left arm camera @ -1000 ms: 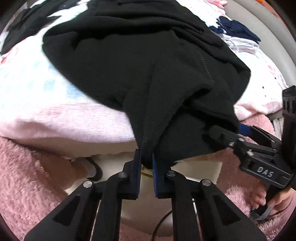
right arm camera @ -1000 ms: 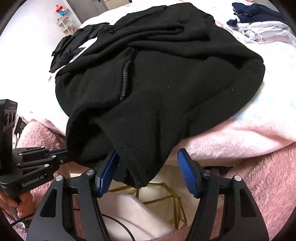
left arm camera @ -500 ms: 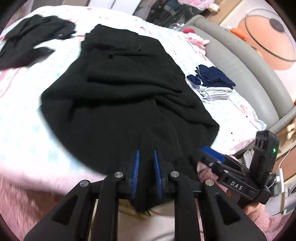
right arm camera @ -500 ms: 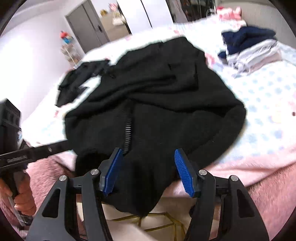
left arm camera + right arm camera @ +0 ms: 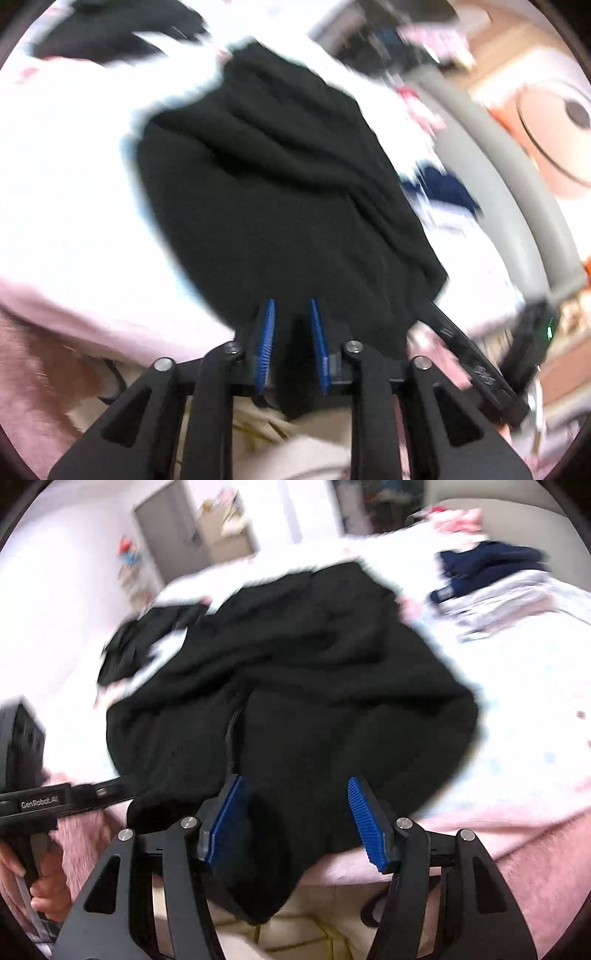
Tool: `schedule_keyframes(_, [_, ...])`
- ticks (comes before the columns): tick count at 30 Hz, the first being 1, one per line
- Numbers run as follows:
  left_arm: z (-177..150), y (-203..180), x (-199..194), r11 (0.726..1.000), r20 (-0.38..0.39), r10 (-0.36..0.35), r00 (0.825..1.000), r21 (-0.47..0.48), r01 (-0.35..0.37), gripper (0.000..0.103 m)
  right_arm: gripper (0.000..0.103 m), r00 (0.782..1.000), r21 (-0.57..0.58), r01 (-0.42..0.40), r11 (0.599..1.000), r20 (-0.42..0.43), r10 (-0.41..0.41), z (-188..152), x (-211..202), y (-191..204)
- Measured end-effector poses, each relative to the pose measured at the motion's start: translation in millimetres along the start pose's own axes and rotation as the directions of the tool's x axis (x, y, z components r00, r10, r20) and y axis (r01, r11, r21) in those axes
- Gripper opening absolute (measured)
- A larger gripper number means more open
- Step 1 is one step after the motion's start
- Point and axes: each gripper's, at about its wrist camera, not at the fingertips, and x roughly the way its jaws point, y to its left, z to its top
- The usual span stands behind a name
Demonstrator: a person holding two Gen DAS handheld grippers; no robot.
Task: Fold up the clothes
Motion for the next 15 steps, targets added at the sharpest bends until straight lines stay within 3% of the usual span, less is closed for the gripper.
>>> schedule_keyframes(3, [14.0,25.3,-13.7,0.995,0.081,-0.009,0.997,-0.099,0.016,0.028,0.062,0.997,0.163,0.056,0.985,0.044,-0.064,5.2,-8.7,-34.3])
schedule_keyframes(5, [20.7,42.1,-10.2,0.983,0.079,-0.048,0.996,-0.171,0.061,0.028,0.062,0.998,0.269,0.054,0.962,0.003,-0.057,4.1,-0.9,-57.5])
schedule_keyframes(7, [22.7,43.9,-2.5,0.982,0.059,-0.071,0.996,-0.173,0.08,0.028,0.062,0.999,0.354,0.038,0.935,-0.025,-0.031,1.7,4.5,-77.8])
schedule_keyframes(9, [28.1,42.2,0.0,0.99,0.05,-0.053,0.997,-0.131,0.059,0.03,0.062,1.0,0.362,0.004,0.932,-0.015,0.002,3.2,3.4,-83.7])
schedule_keyframes(10, [31.8,40.6,-0.4,0.995,0.052,-0.031,0.998,-0.098,0.036,0.03,0.06,0.999,0.316,0.042,0.948,-0.017,-0.039,9.2,2.0,-82.3])
schedule_keyframes(12, [38.9,49.5,2.4,0.988,0.05,-0.069,0.996,-0.132,0.075,0.035,0.061,0.991,0.23,0.129,0.965,-0.006,-0.131,21.7,-0.3,-81.7])
schedule_keyframes(13, [42.4,53.9,3.8,0.984,0.05,-0.088,0.995,-0.149,0.094,0.04,0.061,0.99,0.222,0.136,0.965,-0.007,-0.138,26.2,-0.1,-85.8])
schedule_keyframes(15, [41.6,59.3,7.8,0.977,0.043,-0.113,0.993,-0.176,0.119,0.041,0.061,0.997,0.253,0.078,0.964,-0.017,-0.077,30.2,2.9,-95.7])
